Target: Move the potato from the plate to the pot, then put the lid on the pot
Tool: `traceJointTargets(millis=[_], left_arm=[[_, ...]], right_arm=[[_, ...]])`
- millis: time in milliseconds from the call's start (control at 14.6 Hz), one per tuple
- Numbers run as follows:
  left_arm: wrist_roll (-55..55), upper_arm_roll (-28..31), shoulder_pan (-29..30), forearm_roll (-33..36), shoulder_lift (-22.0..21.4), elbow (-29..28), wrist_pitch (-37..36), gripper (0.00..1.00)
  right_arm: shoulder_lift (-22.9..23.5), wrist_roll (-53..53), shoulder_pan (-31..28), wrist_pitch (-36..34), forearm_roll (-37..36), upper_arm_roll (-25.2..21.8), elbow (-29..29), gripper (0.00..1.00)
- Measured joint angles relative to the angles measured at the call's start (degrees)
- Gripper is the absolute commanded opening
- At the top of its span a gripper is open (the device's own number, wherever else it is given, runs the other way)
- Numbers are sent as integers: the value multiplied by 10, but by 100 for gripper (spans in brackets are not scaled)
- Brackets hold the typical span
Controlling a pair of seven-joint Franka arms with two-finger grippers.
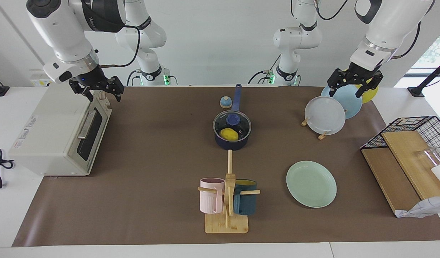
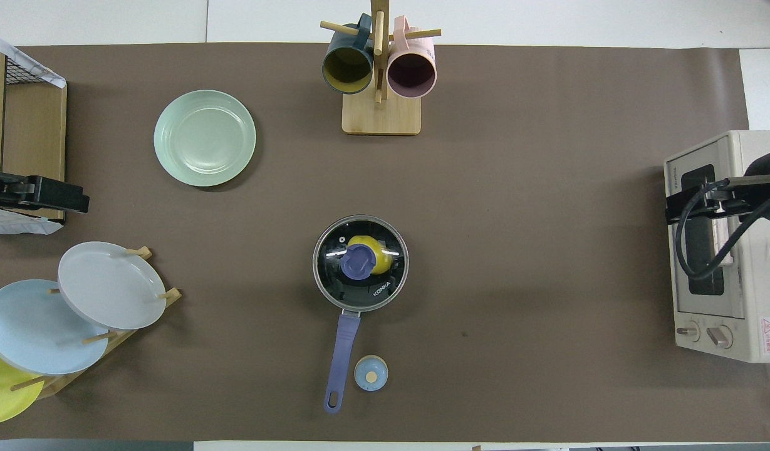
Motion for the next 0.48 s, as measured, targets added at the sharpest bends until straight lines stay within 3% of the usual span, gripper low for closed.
traceJointTargets(millis=[478], left_arm=[[0,-1,0,0,0,0,14,100]], right_arm=[[-1,0,0,0,24,1,2,100]])
